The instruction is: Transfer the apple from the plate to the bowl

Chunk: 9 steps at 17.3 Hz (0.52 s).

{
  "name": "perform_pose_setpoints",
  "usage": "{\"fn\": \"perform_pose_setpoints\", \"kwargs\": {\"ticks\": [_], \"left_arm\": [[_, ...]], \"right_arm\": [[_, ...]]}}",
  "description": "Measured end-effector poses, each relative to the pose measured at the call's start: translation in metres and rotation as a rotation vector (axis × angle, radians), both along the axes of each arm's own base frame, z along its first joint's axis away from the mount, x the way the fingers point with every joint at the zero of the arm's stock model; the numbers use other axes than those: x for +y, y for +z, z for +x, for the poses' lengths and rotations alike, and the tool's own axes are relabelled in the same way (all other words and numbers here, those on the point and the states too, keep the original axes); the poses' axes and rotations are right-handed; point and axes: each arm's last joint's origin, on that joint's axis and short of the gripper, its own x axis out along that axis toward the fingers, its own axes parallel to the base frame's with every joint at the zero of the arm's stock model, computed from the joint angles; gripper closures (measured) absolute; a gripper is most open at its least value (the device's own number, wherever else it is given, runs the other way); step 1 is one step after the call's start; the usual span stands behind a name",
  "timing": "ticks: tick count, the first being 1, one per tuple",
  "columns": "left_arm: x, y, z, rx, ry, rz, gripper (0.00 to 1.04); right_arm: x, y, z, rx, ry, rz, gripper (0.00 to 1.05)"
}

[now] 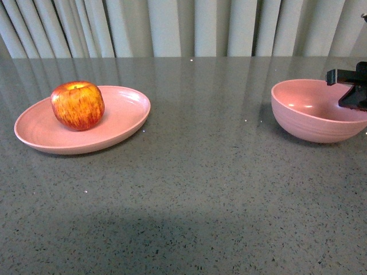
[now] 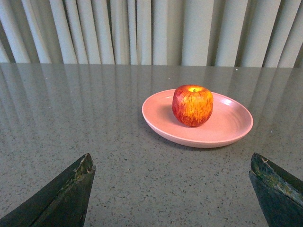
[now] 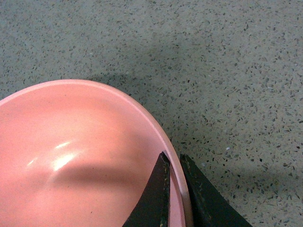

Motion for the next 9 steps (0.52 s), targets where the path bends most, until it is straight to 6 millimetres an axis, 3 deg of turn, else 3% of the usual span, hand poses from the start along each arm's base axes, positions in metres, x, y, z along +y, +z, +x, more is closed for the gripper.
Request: {"fn": "perform_pose_setpoints", "kwargs": {"ticks": [3,5,7,9], "left_arm": [[0.0,0.0,0.0,0.0,0.0,0.0,0.07],[0.0,0.0,0.0,0.0,0.0,0.0,0.07],[0.0,0.0,0.0,0.0,0.0,0.0,0.07],[0.0,0.0,0.0,0.0,0.0,0.0,0.07]], "right_arm": [[0.002,0.016,-0.005,-0.035,0.027,0.05,1.0],[0.009,0.038,-0.013,-0.087,0.06,0.068,1.01],[0.026,0.065,-0.027,-0.143,0.117,0.096,1.01],[0.048,0.078,-0.035,-0.16,0.179,0.105,1.01]]}}
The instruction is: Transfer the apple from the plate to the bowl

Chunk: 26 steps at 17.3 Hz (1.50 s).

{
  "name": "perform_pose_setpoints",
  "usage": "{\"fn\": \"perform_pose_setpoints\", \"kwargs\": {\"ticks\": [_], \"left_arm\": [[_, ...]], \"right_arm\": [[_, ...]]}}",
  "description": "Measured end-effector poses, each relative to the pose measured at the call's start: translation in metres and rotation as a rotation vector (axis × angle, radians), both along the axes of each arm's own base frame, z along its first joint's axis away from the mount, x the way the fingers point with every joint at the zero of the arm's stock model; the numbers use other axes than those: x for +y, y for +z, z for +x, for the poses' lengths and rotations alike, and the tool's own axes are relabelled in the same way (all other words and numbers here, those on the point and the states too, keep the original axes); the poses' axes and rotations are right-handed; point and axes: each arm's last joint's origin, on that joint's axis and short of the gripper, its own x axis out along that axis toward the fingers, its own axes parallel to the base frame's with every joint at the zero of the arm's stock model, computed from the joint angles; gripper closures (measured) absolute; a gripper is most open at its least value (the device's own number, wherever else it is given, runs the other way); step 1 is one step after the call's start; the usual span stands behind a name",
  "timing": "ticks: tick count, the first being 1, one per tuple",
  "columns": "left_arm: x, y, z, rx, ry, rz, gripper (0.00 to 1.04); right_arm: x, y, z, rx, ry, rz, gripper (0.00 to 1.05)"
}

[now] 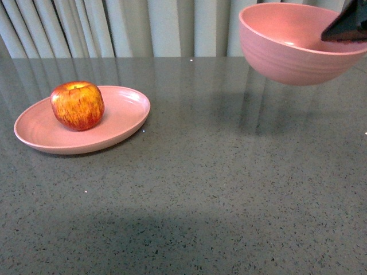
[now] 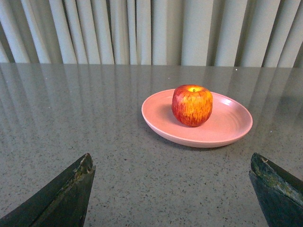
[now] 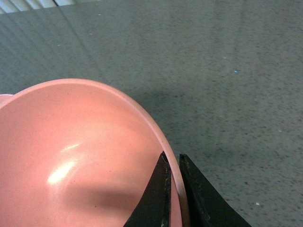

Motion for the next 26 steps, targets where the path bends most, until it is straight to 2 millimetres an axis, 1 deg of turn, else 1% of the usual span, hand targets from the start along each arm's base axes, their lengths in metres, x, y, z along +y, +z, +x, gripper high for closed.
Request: {"fn": "perform_pose_setpoints", "kwargs": {"ticks": [1,3,5,7,8,9,10,13,16,20,26], "left_arm": [[0.0,0.0,0.0,0.0,0.0,0.0,0.07],[0.0,0.0,0.0,0.0,0.0,0.0,0.07],[0.0,0.0,0.0,0.0,0.0,0.0,0.07],[0.0,0.0,0.0,0.0,0.0,0.0,0.07],[0.0,0.0,0.0,0.0,0.0,0.0,0.07],[0.0,0.0,0.0,0.0,0.0,0.0,0.07],[0.0,0.0,0.0,0.0,0.0,0.0,0.07],[0.0,0.0,0.0,0.0,0.0,0.0,0.07],[0.0,0.0,0.0,0.0,0.0,0.0,0.07],[0.0,0.0,0.0,0.0,0.0,0.0,0.07],[0.0,0.0,0.0,0.0,0.0,0.0,0.07]], "right_arm": [[0.011,0.004,-0.001,-0.01,0.021,-0.001,1.01],[0.04,0.012,-0.005,-0.02,0.068,-0.007,1.01],[0.061,0.01,-0.002,-0.021,0.101,-0.001,1.01],[0.076,-0.008,0.006,0.025,0.112,-0.006,1.01],[0.083,-0.026,0.013,0.077,0.105,-0.027,1.01],[0.087,-0.036,0.018,0.102,0.101,-0.04,1.01],[0.089,-0.04,0.02,0.113,0.097,-0.043,1.01],[0.102,-0.044,0.025,0.12,0.1,-0.047,1.01],[0.111,-0.056,0.027,0.145,0.101,-0.067,1.01],[0.115,-0.062,0.031,0.155,0.09,-0.076,1.01],[0.114,-0.064,0.034,0.163,0.068,-0.066,1.01]]}}
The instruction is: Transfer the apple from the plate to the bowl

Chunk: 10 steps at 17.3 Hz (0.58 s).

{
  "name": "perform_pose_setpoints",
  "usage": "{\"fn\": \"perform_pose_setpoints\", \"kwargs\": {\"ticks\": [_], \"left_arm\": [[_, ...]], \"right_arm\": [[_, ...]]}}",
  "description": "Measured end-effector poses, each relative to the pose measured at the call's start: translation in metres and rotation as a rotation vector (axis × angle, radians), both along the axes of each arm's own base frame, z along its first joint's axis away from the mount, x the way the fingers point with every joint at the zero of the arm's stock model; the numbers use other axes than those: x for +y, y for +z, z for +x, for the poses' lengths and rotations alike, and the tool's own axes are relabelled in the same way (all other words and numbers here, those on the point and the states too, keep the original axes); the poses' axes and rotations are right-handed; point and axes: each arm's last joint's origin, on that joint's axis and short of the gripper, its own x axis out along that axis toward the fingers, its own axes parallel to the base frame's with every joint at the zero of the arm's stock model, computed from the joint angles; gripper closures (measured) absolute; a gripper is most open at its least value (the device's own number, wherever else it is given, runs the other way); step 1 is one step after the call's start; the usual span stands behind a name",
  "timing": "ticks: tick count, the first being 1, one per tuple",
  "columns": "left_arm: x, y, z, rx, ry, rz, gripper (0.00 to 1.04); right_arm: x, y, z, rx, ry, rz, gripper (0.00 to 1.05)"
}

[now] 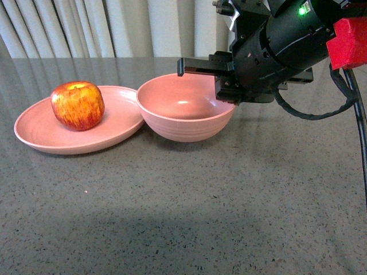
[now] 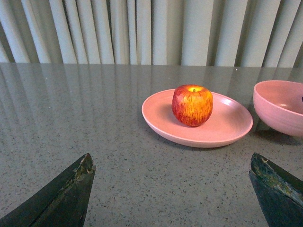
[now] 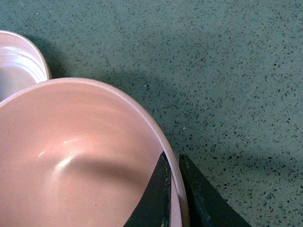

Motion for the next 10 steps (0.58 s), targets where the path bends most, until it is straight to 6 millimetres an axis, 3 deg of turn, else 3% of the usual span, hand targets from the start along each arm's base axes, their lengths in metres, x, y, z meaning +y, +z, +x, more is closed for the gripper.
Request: {"fn": "perform_pose_setpoints", "kwargs": {"ticks": [10], "left_arm": [[0.0,0.0,0.0,0.0,0.0,0.0,0.07]], "right_arm": [[-0.007,-0.011,0.006,0.039,-0.011,0.004,1.01]]}}
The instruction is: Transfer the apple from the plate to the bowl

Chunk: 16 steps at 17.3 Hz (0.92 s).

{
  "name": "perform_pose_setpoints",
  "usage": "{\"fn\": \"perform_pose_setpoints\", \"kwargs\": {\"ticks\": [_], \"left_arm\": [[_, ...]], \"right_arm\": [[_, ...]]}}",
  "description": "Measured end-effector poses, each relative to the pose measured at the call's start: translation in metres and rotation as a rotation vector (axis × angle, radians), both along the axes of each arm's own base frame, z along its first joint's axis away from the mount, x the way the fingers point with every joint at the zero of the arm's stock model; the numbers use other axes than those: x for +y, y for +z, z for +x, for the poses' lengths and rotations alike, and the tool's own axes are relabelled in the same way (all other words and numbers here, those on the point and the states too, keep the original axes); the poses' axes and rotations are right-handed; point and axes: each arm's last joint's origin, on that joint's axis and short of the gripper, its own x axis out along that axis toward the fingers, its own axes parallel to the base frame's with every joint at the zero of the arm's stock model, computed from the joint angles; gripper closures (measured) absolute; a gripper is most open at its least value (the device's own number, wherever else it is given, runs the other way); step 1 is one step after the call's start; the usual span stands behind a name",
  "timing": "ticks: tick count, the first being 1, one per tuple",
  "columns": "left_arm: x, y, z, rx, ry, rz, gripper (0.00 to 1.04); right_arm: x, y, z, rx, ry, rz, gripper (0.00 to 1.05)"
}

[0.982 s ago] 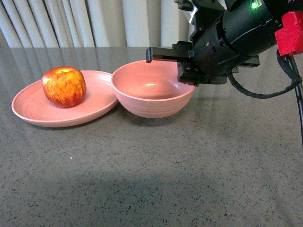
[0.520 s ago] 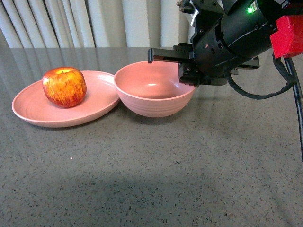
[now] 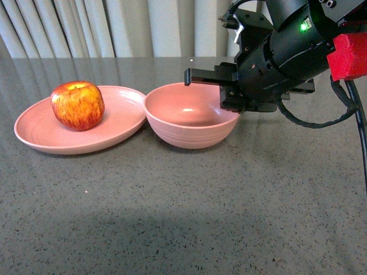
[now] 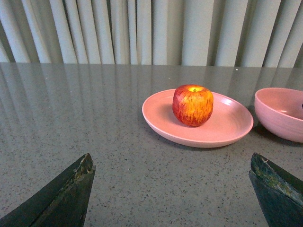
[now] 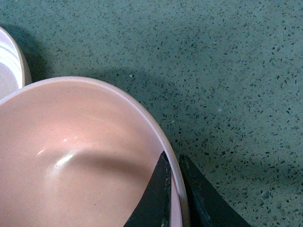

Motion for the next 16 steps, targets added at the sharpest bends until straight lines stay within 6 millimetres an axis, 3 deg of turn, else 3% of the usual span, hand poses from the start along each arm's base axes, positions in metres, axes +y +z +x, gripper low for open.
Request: {"fn": "perform_pose_setpoints", "kwargs": {"ticks": [3,9,13,15,16], "left_arm": [[0.0,0.0,0.0,0.0,0.0,0.0,0.07],[0.0,0.0,0.0,0.0,0.0,0.0,0.07],[0.0,0.0,0.0,0.0,0.0,0.0,0.07],[0.0,0.0,0.0,0.0,0.0,0.0,0.07],[0.0,0.0,0.0,0.0,0.0,0.0,0.07]], "right_arm": [[0.001,0.0,0.001,-0.001,0.0,-0.001,1.0],[0.001,0.002,0.002,-0.025,0.004,0.013,0.43],[0.0,0.008,0.001,-0.038,0.017,0.04,0.17],[-0.005,0.025,-0.007,-0.076,0.027,0.096,0.04],[-0.008,0.034,-0.01,-0.116,0.027,0.113,0.05]]}}
